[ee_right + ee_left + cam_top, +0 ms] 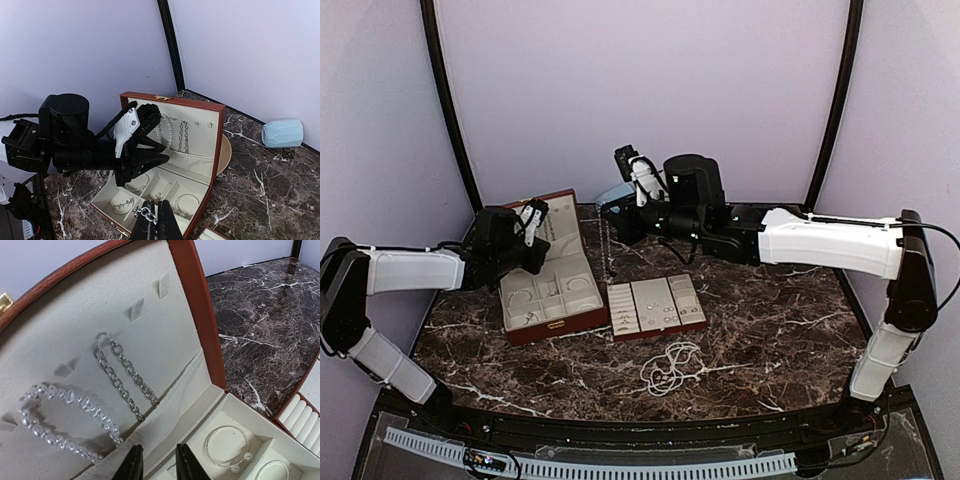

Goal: Organize the mixed jewelry
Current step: Pick up the compartment pouch from the jewelry box.

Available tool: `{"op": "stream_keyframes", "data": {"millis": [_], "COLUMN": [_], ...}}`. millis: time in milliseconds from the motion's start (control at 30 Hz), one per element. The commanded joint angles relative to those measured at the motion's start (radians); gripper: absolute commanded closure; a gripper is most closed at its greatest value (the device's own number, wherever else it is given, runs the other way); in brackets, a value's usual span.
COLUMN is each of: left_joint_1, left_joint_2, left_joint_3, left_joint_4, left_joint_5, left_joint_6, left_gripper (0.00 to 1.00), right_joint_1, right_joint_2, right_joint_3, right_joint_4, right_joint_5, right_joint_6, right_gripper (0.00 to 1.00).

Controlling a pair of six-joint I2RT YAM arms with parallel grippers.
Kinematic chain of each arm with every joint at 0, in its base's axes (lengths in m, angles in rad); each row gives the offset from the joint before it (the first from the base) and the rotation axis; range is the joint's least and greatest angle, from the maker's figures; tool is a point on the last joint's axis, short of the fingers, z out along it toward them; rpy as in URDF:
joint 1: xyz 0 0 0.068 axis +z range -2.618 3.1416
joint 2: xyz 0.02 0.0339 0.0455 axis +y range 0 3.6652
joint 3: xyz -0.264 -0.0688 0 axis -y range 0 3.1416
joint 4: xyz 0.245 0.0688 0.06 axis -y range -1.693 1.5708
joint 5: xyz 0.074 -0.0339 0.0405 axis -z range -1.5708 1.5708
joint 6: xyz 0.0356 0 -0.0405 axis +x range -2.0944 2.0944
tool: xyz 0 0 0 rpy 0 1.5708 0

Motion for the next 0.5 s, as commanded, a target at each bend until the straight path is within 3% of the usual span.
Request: {"op": "stream_keyframes", "data": {"millis": [0,167,467], "left_joint_1": [0.01,0.009,0.008], "left_joint_2": [0.04,0.081,0.125], "left_joint_3": [0.048,0.077,0.078], "left_joint_4": [-0.025,-0.049,-0.07], "left_joint_5": [-0.016,-0.056,-0.064], "left_joint_6": [0.018,0.043,0.051], "left_gripper": [0.69,0.6,0.59], "right_joint_1": [-0.004,-0.004,-0.004], "right_joint_2": [-0.035,-0.045,-0.034], "right_joint_3": [0.001,-0.013,-0.014], "right_joint_4": [0.06,0.072,0.086], "right_joint_5": [-0.01,-0.037,-0.064], "right_joint_6": [0.013,0.013,0.019], "right_gripper": [1.0,1.0,1.0]}}
